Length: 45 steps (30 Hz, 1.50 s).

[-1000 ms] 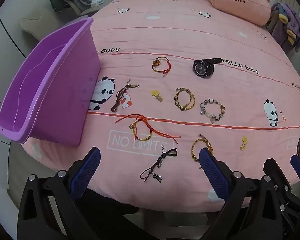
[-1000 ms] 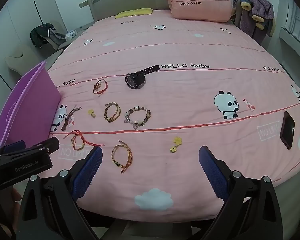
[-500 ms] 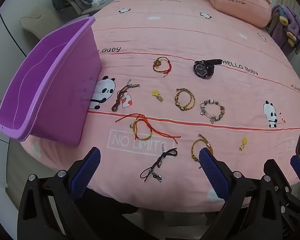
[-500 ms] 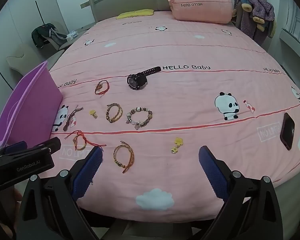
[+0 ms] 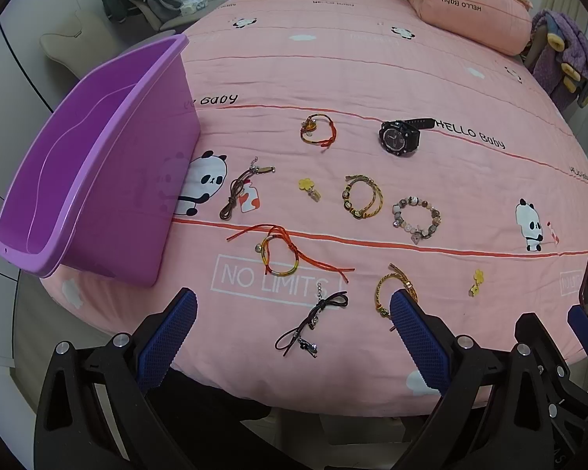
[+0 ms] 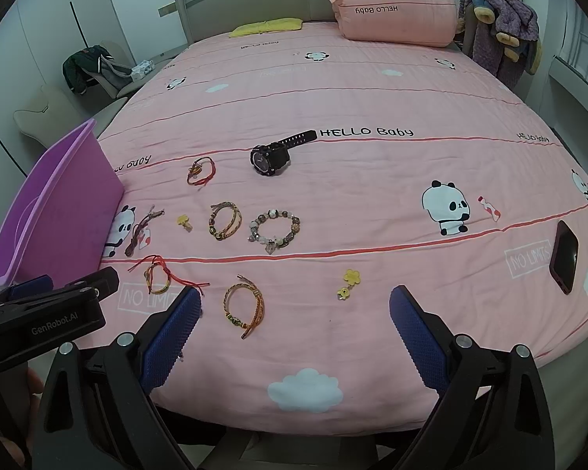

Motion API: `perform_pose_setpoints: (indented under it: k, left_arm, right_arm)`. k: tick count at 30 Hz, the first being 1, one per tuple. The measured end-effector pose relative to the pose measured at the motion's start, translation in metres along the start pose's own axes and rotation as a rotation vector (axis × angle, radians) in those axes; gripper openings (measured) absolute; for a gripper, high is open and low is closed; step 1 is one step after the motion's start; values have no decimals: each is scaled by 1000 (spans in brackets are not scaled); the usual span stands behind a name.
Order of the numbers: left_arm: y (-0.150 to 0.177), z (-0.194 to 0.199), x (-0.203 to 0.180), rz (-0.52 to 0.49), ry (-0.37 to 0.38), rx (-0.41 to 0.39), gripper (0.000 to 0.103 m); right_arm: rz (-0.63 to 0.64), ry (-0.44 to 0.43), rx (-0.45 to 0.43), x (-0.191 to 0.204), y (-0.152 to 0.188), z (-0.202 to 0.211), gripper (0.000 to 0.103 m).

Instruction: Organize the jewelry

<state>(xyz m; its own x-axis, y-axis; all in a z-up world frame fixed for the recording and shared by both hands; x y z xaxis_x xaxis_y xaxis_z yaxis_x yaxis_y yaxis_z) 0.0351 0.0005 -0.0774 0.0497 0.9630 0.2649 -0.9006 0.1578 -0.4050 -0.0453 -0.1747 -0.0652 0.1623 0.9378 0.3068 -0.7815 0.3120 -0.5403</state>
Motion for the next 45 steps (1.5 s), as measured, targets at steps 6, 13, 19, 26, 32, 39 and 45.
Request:
perform_pose_setpoints:
  k: [6,13,19,26,32,39,45]
  left_arm:
    - [0,1,0,0,0,1,97]
    - [0,0,1,1,2,1,97]
    - [-1,2,0,0,0,0,97]
    - [0,0,1,1,2,0,97]
    - [0,0,1,1,2,1,97]
    - [0,0,1,1,3,1,97]
    - [1,0,1,1,2,-1,97]
  right_arm:
    - [0,-3,2,1,0,0,93]
    - [-2,-4,2,1,0,0,93]
    - [-1,-4,2,1,0,0,93]
    - [-1,-5,2,1,0,0,93]
    - [-2,-5,3,2,0,-1,93]
    - [-2,-7,4,2,1,-1,93]
    - [-3,-8,4,2,0,-1,93]
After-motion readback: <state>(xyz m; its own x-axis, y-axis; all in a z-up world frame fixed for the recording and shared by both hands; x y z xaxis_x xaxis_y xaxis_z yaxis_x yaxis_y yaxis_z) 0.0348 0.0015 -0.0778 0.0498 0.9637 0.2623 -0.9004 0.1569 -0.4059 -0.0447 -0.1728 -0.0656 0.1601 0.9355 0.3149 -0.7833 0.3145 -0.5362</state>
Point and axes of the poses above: each gripper's, at about its wrist camera, not at the fingertips, and z roughly against the way its jaws point, x to its left, y to its underside, the point moved 9 cm from there along -z, roughly the way its jaws point, and after that the axes turned 13 degrees about -y, right-handed, at the moved point
